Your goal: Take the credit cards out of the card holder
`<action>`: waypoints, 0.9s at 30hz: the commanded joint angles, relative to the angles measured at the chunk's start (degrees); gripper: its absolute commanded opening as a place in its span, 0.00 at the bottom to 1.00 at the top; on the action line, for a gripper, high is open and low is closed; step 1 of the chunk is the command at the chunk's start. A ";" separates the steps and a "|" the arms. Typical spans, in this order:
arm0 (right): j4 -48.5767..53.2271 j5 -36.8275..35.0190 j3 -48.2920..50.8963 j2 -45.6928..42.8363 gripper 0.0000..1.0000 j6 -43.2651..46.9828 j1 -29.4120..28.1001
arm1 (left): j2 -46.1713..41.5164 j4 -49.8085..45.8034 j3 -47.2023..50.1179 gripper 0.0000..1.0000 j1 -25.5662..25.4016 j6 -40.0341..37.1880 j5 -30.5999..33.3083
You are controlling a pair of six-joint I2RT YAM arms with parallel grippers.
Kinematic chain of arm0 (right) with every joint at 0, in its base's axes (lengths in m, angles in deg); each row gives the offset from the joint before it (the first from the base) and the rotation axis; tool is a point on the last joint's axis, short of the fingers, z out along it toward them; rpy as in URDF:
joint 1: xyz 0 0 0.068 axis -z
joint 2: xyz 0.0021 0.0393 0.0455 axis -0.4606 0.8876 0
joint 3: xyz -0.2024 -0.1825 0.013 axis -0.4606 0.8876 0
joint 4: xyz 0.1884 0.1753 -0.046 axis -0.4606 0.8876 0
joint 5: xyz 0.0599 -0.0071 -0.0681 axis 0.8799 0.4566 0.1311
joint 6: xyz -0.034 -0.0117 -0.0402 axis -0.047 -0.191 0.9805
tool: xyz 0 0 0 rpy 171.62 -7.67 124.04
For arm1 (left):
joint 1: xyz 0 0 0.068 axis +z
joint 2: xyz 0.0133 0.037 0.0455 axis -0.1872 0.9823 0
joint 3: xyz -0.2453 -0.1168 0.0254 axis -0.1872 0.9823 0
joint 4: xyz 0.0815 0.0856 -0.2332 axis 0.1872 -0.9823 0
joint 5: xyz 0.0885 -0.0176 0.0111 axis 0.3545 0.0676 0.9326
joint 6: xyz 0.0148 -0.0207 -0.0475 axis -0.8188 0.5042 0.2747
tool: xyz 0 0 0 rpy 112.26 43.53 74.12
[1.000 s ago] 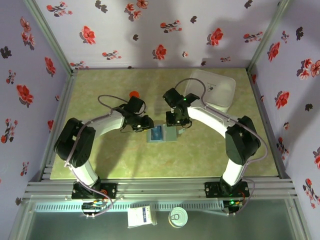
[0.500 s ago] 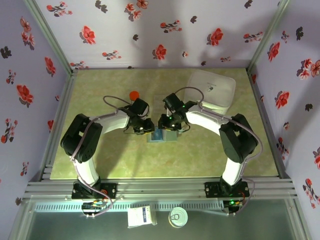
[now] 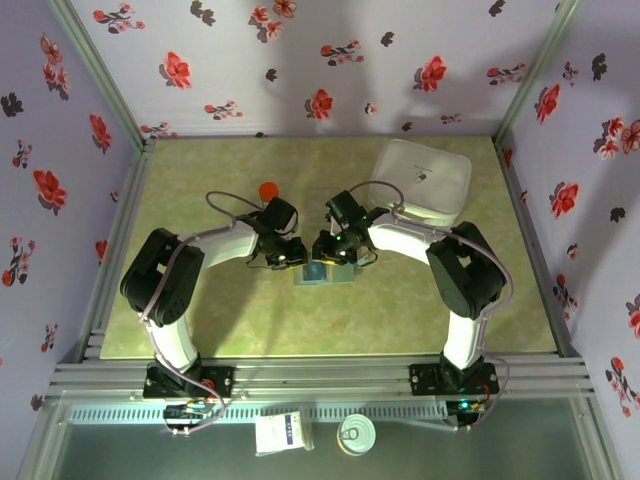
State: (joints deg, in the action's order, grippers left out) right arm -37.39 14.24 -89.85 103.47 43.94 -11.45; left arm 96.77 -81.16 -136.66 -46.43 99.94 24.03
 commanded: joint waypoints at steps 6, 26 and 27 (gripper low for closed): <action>-0.74 0.64 0.85 1.34 0.29 -0.48 0.29 | -1.76 -2.23 0.25 0.28 -0.29 0.12 1.62; -1.30 2.18 1.11 3.31 0.25 0.18 0.29 | 1.26 -2.84 1.47 0.21 -0.83 -1.39 3.67; -1.42 2.24 1.24 3.38 0.24 0.20 0.29 | 1.12 -2.98 1.39 0.21 -0.83 -1.45 3.71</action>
State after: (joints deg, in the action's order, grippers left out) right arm -37.78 15.09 -89.77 105.94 43.94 -11.45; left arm 97.07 -81.75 -136.29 -47.06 99.70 25.93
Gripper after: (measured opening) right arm 0.243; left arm 0.209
